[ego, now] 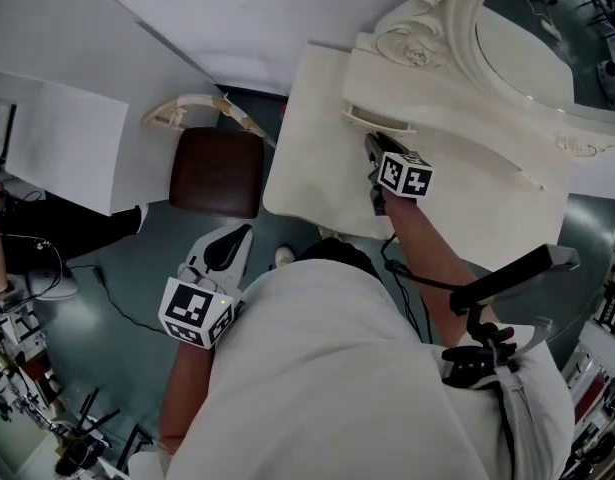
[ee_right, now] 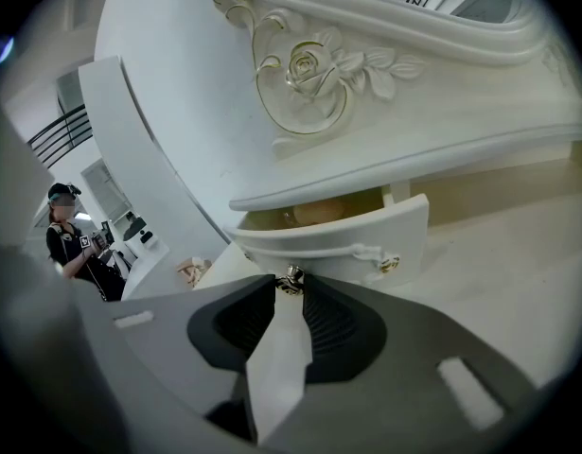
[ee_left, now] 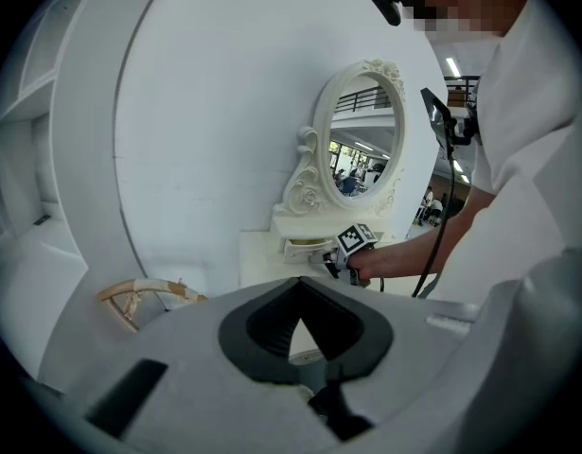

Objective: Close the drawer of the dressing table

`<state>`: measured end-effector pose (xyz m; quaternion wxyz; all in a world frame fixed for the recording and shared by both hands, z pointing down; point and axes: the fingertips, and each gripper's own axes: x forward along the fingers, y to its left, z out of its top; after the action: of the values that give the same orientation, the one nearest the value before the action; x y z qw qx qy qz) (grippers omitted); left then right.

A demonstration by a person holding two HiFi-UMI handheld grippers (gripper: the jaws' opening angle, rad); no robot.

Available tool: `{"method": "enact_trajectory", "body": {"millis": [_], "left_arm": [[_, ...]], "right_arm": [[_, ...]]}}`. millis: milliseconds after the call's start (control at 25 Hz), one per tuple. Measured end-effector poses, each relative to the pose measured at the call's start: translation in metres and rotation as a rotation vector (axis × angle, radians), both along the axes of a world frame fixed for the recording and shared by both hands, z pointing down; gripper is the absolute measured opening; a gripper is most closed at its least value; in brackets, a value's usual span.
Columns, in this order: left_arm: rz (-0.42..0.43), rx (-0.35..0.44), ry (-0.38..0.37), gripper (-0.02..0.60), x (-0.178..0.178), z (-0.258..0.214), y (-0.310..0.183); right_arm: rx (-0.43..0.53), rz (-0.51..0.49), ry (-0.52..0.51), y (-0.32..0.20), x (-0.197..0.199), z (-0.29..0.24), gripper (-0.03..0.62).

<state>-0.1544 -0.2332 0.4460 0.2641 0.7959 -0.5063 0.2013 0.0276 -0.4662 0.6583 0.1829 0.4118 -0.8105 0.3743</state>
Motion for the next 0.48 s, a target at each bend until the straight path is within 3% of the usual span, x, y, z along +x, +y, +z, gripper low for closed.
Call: {"method": "enact_trajectory", "body": {"millis": [480], "left_arm": [[0.012,-0.003,-0.026,0.003,0.001,0.000,-0.016]], "right_arm": [[0.020,-0.003,-0.002,-0.024,0.000,-0.001,0.091]]}}
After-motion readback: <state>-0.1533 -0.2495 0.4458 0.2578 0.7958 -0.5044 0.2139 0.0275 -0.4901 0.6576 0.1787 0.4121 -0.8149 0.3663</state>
